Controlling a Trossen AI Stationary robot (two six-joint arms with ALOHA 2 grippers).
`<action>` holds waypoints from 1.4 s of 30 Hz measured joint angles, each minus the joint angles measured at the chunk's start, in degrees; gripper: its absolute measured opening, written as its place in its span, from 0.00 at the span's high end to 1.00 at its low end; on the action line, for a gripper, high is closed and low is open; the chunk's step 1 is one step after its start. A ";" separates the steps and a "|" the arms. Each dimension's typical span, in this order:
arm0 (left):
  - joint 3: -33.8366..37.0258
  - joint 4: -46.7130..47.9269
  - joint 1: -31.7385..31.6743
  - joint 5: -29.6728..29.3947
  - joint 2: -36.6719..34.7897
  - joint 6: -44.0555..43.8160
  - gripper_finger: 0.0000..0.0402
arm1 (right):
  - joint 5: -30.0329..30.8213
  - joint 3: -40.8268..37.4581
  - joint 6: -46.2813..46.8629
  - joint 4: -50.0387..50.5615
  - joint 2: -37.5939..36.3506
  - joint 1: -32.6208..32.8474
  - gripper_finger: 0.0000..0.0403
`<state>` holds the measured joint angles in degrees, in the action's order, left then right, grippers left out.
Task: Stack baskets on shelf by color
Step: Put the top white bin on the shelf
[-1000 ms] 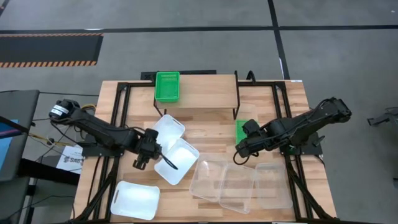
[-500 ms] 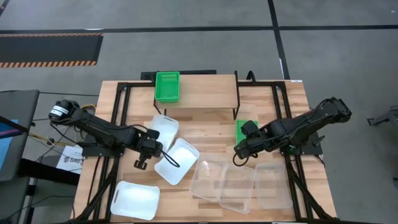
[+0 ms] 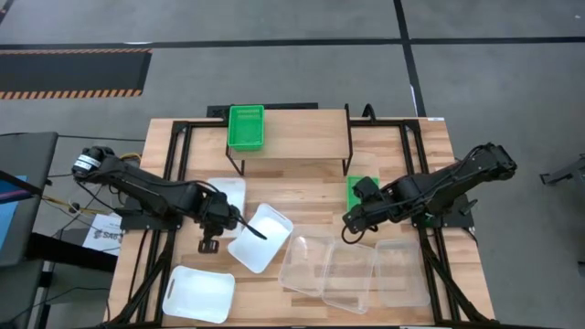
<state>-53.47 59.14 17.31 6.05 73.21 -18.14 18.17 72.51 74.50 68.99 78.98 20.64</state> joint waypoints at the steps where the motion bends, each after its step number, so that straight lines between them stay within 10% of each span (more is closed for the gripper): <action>1: -1.75 1.27 0.01 1.25 0.00 -1.36 1.00 | 0.00 0.00 0.00 -0.30 0.00 0.00 0.50; 15: -31.56 16.21 0.90 2.69 0.00 -15.37 1.00 | 0.03 0.00 -1.56 -2.67 0.01 0.00 0.50; 20: -42.79 15.10 1.19 -6.61 0.00 -15.81 1.00 | 0.05 0.00 -1.68 -2.67 0.01 0.00 0.50; 27: -51.49 6.80 -1.25 -24.16 1.56 -0.95 1.00 | 0.11 0.00 -3.09 -2.67 0.02 0.00 0.50; 42: -63.31 3.23 -20.88 -25.26 23.64 32.31 1.00 | 0.16 0.02 -4.13 -3.04 0.02 -0.04 0.50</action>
<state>-116.78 62.37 -3.57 -19.21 96.85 14.17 18.33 72.53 70.37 65.95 79.00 20.60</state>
